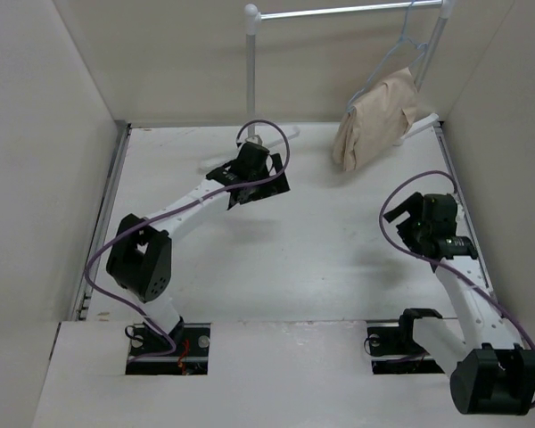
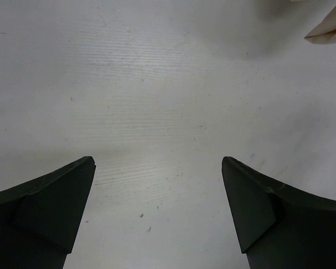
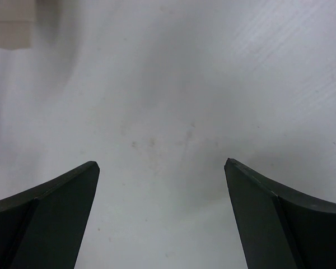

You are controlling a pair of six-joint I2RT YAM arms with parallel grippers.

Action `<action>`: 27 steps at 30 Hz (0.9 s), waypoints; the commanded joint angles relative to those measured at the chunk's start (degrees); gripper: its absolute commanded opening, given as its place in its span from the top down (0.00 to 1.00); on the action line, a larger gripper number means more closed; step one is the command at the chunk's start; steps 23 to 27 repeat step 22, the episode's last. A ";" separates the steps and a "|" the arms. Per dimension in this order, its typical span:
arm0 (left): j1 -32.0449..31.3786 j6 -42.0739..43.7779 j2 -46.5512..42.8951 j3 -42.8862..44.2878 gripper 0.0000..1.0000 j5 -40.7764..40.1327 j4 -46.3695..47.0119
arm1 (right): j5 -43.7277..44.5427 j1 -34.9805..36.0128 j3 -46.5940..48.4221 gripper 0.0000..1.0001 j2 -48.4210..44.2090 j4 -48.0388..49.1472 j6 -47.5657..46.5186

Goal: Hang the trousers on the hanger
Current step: Reset both arms

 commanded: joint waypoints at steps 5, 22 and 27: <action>-1.64 -0.91 1.90 -1.24 0.00 0.08 0.87 | 2.45 1.08 -2.70 0.00 0.57 -0.34 1.72; -4.10 -2.06 1.56 1.05 0.00 -4.48 -2.47 | 1.13 5.73 -3.49 0.00 0.66 1.68 0.84; -4.10 -2.06 1.56 1.05 0.00 -4.48 -2.47 | 1.13 5.73 -3.49 0.00 0.66 1.68 0.84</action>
